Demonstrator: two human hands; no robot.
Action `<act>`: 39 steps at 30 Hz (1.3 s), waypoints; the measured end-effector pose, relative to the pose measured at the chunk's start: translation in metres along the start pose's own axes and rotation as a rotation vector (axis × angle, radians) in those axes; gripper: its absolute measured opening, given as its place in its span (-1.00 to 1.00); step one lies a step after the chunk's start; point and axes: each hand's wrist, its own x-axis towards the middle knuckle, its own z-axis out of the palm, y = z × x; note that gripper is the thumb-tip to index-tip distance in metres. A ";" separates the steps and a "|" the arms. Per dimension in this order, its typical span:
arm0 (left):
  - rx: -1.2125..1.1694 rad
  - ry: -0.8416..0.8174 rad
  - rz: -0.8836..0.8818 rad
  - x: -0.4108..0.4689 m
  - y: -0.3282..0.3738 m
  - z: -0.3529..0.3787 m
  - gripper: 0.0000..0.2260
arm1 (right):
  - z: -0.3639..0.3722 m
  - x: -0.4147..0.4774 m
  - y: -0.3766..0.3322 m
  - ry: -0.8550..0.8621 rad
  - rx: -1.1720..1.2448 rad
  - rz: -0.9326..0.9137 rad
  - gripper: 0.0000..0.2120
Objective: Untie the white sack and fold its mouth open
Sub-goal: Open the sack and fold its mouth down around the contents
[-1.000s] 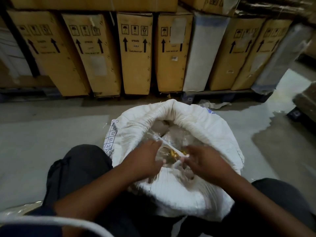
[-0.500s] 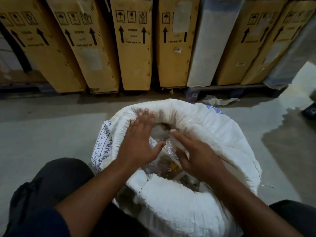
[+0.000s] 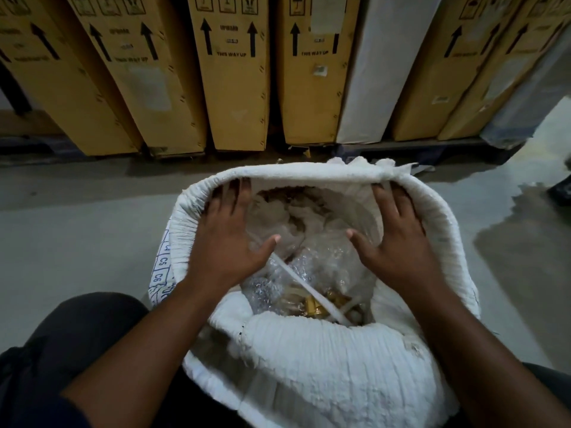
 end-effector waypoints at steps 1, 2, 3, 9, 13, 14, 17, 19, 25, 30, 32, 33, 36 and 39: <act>-0.032 -0.002 -0.027 0.001 -0.001 -0.001 0.04 | -0.003 0.001 0.001 -0.044 0.045 -0.020 -0.10; -0.085 -0.012 -0.063 0.002 -0.001 -0.001 0.05 | -0.004 0.001 0.002 -0.090 0.094 -0.049 -0.08; -0.142 -0.030 -0.098 0.001 0.000 -0.002 0.07 | -0.006 -0.001 0.000 -0.134 0.145 -0.078 -0.08; -0.159 -0.084 -0.071 -0.006 0.007 0.008 0.10 | -0.009 -0.014 -0.004 -0.241 0.350 -0.022 -0.12; -0.111 -0.119 0.013 -0.010 0.012 0.016 0.07 | -0.016 -0.020 -0.016 -0.152 0.068 -0.125 -0.23; -0.100 -0.119 0.036 -0.012 0.014 0.017 0.06 | -0.016 -0.022 -0.020 -0.123 0.033 -0.164 -0.27; -0.074 -0.113 0.058 -0.015 0.019 0.018 0.05 | -0.010 -0.020 -0.023 -0.117 -0.003 -0.208 -0.32; -0.039 -0.118 0.039 -0.015 0.016 0.017 0.07 | -0.004 -0.012 -0.012 -0.178 -0.070 -0.183 -0.26; 0.039 -0.058 -0.140 -0.008 -0.006 0.013 0.14 | -0.002 0.004 0.025 -0.209 -0.159 -0.098 -0.08; 0.083 -0.051 -0.164 -0.007 -0.004 0.015 0.15 | -0.004 0.008 0.031 -0.147 -0.184 -0.044 -0.03; 0.112 -0.054 -0.169 -0.005 -0.006 0.013 0.14 | -0.004 0.008 0.037 -0.126 -0.181 -0.012 -0.01; 0.127 -0.053 -0.172 -0.004 -0.007 0.010 0.13 | -0.004 0.009 0.039 -0.116 -0.179 -0.003 0.00; 0.151 -0.054 -0.191 -0.001 -0.011 0.003 0.12 | -0.006 0.010 0.042 -0.096 -0.164 0.008 -0.01; 0.130 -0.028 -0.215 0.006 -0.017 -0.010 0.09 | -0.011 0.014 0.044 -0.084 -0.143 0.028 -0.01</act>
